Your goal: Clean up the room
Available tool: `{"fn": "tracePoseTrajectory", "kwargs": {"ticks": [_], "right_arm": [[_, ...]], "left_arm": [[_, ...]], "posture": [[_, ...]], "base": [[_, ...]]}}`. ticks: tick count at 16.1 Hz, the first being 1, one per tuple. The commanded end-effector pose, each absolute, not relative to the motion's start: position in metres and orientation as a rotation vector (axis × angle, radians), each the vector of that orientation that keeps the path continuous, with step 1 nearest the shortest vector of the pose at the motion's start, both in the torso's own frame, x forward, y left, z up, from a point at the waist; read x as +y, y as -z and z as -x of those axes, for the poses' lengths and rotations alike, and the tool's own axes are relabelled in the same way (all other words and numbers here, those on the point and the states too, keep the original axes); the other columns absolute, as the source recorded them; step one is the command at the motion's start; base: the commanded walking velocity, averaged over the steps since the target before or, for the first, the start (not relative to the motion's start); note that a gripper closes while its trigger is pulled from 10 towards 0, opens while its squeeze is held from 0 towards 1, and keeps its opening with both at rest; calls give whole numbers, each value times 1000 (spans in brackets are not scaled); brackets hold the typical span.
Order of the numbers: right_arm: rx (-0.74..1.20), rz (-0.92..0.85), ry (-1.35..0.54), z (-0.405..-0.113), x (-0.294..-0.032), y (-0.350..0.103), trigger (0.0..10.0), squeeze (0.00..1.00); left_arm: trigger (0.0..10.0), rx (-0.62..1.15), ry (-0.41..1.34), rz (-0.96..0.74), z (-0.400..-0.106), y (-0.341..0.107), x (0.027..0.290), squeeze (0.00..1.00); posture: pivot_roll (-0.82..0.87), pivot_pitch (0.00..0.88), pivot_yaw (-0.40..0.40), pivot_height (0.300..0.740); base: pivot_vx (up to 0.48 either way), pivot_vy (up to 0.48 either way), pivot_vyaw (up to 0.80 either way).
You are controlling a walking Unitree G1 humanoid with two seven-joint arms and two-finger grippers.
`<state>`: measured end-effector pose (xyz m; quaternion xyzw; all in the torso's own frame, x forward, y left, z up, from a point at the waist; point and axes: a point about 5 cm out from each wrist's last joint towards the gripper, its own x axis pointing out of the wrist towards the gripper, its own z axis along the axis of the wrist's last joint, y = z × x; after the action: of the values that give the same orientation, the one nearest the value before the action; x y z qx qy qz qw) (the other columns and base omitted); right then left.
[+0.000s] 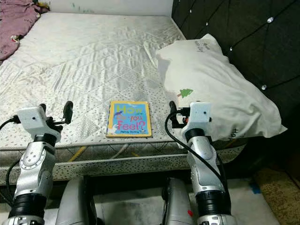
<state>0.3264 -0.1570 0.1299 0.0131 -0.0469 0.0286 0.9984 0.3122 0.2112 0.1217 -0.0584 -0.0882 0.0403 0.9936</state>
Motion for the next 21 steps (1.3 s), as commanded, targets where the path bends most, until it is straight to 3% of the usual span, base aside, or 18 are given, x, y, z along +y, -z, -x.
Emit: {"fn": "tracePoseTrajectory", "kwargs": {"ticks": [1,7,10,19,21], "right_arm": [[-116,-57,-55,-329,-154,-138,10000,0],[-119,-82,-62,-329,-146,-140,10000,0],[-116,-88,-48,-328,-147,-139,10000,0],[-99,-80,-70,-325,-145,-137,10000,0],[-98,-73,-72,-325,-145,-137,10000,0]], "left_arm": [[10000,-190,-73,100,-312,-127,208,0],[10000,-165,-61,94,-310,-127,205,0],[10000,-167,-54,22,-316,-132,195,0],[10000,-178,-31,56,-309,-132,185,0],[10000,-168,-23,61,-309,-130,183,0]], "posture": [[-56,0,-40,524],[-74,0,-13,579],[-72,0,-8,619],[-77,14,-35,740],[-78,13,-34,740]], "base": [[0,0,0],[0,0,0],[0,0,0],[0,0,0],[0,0,0]]}}
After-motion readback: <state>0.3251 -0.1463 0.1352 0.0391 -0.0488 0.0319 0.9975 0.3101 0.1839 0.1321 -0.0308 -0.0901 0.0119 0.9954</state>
